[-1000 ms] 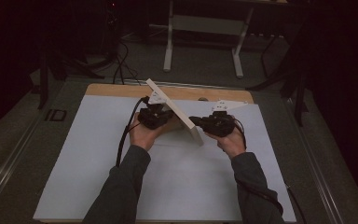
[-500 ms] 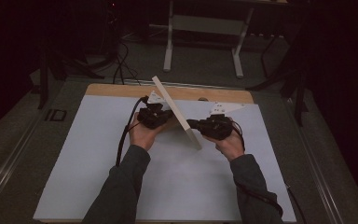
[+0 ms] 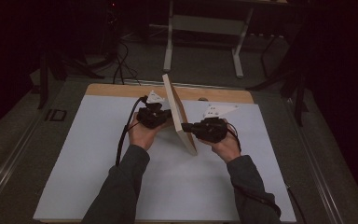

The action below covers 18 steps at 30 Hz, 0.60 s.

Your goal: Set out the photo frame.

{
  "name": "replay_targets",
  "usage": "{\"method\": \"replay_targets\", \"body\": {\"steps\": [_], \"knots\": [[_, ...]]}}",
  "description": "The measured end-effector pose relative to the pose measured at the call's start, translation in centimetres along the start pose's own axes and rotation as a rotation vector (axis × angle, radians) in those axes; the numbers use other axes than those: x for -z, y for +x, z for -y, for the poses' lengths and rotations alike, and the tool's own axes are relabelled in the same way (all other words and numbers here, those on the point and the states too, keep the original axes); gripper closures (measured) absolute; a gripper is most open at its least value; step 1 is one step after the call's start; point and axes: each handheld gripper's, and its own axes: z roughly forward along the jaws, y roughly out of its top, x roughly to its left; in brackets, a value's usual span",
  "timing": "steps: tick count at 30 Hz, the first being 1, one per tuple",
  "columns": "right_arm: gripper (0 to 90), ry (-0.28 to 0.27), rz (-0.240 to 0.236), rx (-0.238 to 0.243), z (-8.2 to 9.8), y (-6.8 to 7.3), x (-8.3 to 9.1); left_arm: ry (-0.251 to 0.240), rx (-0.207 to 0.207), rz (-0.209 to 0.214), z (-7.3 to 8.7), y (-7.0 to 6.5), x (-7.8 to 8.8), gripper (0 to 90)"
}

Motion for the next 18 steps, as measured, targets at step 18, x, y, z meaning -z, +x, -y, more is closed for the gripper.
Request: {"method": "replay_targets", "body": {"steps": [18], "knots": [[89.6, 0.013, -0.037, 0.027, -0.1, 1.1, -1.0, -0.003, -0.025, 0.030, 0.2, -0.1, 0.0, 90.0]]}}
